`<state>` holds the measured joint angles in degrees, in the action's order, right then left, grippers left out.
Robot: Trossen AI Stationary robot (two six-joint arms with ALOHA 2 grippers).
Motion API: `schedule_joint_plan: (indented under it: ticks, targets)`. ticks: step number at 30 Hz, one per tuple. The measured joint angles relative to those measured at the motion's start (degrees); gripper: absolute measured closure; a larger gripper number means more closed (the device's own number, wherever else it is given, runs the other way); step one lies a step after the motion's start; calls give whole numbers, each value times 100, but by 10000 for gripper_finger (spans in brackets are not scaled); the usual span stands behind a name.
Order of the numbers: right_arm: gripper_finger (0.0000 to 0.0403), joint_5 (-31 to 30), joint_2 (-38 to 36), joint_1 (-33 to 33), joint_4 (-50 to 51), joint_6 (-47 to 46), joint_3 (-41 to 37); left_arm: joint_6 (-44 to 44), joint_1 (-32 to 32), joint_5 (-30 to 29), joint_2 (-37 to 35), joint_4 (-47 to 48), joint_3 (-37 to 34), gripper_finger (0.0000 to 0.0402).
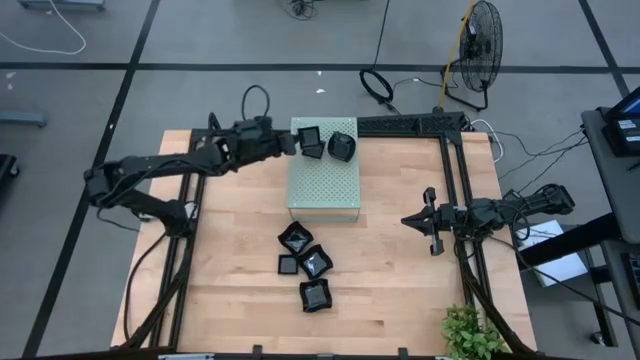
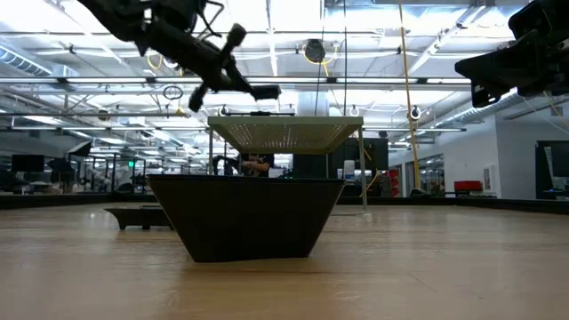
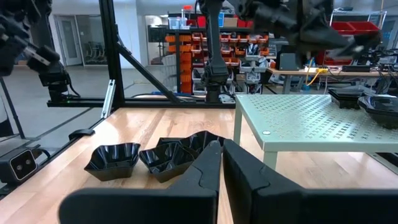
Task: Pick & Place Mini shaped plates
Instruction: Stack the black square plate on top of the other square plates on the shelf
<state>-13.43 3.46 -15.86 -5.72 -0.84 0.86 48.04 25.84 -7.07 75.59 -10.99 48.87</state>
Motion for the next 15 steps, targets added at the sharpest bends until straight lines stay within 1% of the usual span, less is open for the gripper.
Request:
schedule_joint_plan:
  ticks: [4,8,12,15]
  targets:
    - [395,0,0,1,0,0,1,8,105,231,351,-5,25,398]
    - [396,0,0,2,0,-2,0,-42,127,222,563,18,32,392]
    - [395,0,0,1,0,-2,1,-104,148,207,695,25,35,398]
    - [396,0,0,2,0,0,2,-112,160,105,743,26,39,390]
